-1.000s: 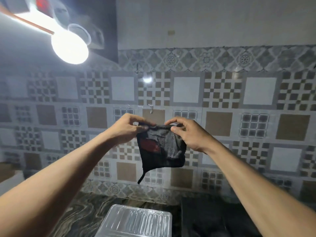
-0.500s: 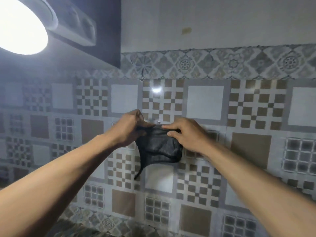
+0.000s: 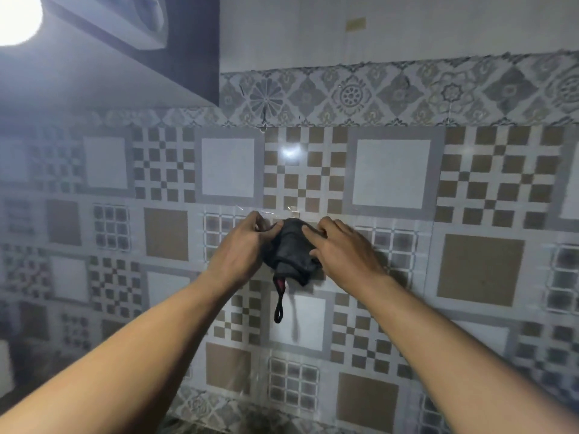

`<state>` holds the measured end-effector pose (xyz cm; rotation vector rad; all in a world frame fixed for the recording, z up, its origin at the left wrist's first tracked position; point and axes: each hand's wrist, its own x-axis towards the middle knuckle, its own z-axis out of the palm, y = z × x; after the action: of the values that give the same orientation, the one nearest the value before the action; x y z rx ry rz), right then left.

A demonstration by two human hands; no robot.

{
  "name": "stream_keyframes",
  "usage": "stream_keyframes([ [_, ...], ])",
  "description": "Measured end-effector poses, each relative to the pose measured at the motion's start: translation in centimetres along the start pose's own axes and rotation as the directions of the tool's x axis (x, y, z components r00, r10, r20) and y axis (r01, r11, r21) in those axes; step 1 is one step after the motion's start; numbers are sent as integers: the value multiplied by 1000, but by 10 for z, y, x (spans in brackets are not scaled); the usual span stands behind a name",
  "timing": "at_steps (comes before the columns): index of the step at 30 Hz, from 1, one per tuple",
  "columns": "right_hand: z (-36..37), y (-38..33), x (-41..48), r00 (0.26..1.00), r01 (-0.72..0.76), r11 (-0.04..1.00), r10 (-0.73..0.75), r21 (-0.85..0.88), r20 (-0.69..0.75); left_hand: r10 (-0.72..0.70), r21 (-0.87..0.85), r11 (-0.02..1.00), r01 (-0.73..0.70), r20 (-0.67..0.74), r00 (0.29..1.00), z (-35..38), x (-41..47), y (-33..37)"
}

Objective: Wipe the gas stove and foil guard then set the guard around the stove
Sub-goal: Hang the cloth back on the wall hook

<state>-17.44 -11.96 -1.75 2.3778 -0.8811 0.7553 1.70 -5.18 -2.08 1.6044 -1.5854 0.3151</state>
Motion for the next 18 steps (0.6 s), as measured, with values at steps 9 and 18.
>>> stream_keyframes([
  [9, -65, -14, -29, 982, -158, 951, 124, 265, 142, 26, 195, 979, -52, 130, 991, -45, -54, 21],
  [18, -129, -62, -93, 918, -217, 928, 89, 303, 385, -176, 229, 969, 95, 368, 913, -115, -132, 60],
])
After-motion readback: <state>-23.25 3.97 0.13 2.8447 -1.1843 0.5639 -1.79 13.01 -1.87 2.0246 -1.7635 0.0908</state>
